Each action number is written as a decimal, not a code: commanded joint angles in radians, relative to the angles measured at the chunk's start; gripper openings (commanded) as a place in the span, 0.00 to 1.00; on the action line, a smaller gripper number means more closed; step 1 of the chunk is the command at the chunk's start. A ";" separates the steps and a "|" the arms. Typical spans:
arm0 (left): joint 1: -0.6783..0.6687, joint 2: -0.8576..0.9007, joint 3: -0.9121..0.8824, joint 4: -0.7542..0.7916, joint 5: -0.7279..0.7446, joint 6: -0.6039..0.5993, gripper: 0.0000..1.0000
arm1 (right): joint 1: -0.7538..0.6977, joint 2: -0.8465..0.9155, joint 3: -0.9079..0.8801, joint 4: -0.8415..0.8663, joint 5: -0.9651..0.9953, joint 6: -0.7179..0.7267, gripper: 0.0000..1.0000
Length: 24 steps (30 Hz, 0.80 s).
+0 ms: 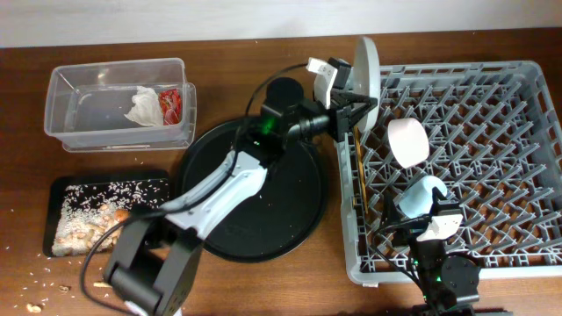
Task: Sort waste into correct bins and load items into the dishwasher rack
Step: 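Carry the emptied plate with the left gripper and stand it in the rack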
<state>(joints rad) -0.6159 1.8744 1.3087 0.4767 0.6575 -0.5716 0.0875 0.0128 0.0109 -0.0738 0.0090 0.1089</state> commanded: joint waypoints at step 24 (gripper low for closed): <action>0.100 -0.644 0.007 -1.185 -0.576 0.380 0.99 | -0.003 -0.006 -0.005 -0.006 0.002 0.003 0.98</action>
<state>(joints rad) -0.5182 1.3613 1.3159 -0.6724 0.1879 -0.2237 0.0875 0.0120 0.0109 -0.0738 0.0090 0.1085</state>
